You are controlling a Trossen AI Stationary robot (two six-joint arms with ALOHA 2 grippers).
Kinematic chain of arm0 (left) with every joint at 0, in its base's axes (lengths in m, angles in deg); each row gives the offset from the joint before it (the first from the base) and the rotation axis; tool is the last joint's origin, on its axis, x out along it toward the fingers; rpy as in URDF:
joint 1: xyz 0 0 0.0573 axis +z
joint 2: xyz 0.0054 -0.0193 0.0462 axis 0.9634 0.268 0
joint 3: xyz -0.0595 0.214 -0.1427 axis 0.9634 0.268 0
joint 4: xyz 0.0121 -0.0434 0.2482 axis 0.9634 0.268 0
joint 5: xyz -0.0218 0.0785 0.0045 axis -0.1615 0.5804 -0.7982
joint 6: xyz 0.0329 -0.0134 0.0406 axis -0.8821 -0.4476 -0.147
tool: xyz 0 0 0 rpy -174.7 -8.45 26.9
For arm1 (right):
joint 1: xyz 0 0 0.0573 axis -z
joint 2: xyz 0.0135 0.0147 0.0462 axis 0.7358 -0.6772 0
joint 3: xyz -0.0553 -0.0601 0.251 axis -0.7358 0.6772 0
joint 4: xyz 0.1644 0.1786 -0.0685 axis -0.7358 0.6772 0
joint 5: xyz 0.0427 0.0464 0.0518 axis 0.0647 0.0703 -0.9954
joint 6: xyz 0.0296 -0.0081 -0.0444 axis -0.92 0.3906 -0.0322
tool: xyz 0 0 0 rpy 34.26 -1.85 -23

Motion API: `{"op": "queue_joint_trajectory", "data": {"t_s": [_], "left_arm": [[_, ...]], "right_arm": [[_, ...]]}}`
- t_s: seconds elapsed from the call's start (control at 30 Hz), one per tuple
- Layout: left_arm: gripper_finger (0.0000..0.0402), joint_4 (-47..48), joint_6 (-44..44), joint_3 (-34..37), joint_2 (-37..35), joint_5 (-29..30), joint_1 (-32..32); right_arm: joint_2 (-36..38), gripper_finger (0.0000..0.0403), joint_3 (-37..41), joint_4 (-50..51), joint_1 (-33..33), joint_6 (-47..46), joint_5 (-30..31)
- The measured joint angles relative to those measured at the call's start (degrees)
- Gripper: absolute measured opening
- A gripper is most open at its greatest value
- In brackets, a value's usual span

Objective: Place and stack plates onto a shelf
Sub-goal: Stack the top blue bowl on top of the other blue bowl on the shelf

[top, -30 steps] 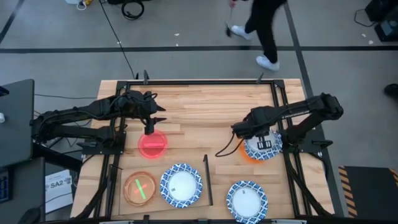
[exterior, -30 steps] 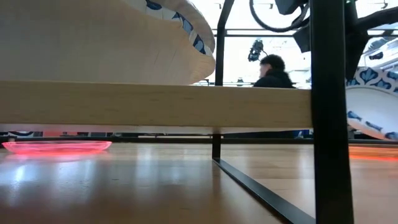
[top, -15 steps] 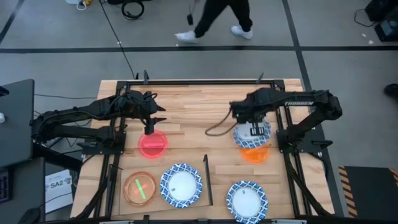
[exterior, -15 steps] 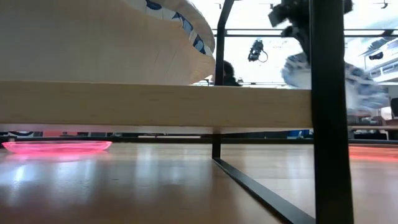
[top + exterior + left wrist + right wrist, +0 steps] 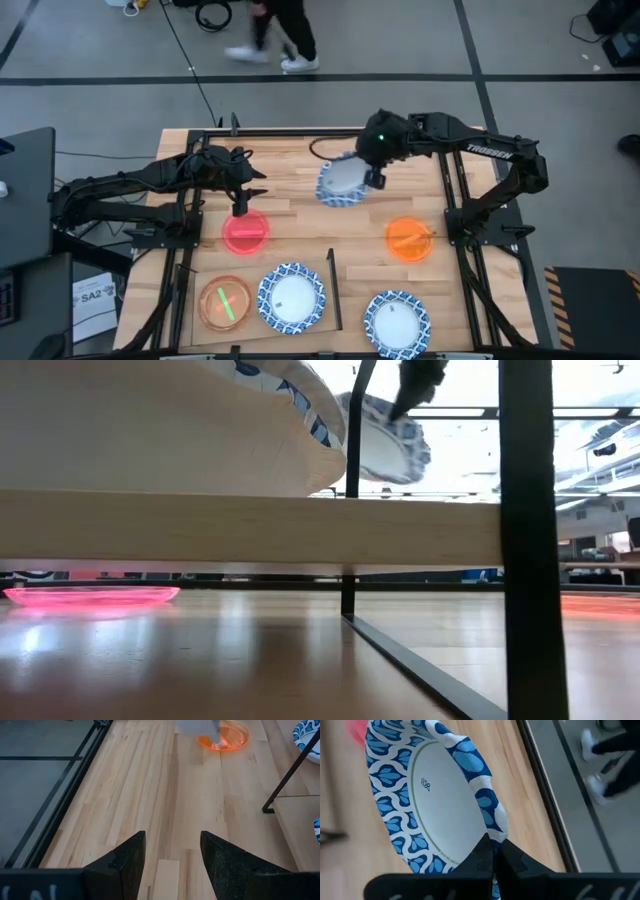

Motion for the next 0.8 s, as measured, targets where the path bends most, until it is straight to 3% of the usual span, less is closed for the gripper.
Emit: {"op": "queue_joint_trajectory", "data": {"t_s": [0.2,0.4,0.8], "left_arm": [[0.0196,0.0,0.19,0.0,0.0,0.0,0.01],[0.0196,-1.97,1.93,0.0,0.0,-0.03,-0.12],[0.0196,-19.25,8.13,0.0,0.0,0.28,-0.12]], "right_arm": [[-0.02,0.0008,0.0,-9.22,0.08,-3.09,-1.63],[-0.02,0.0008,0.0,-13.88,0.34,-10.82,5.13],[-0.04,0.0008,0.0,-22.86,0.73,-12.32,8.02]]}}
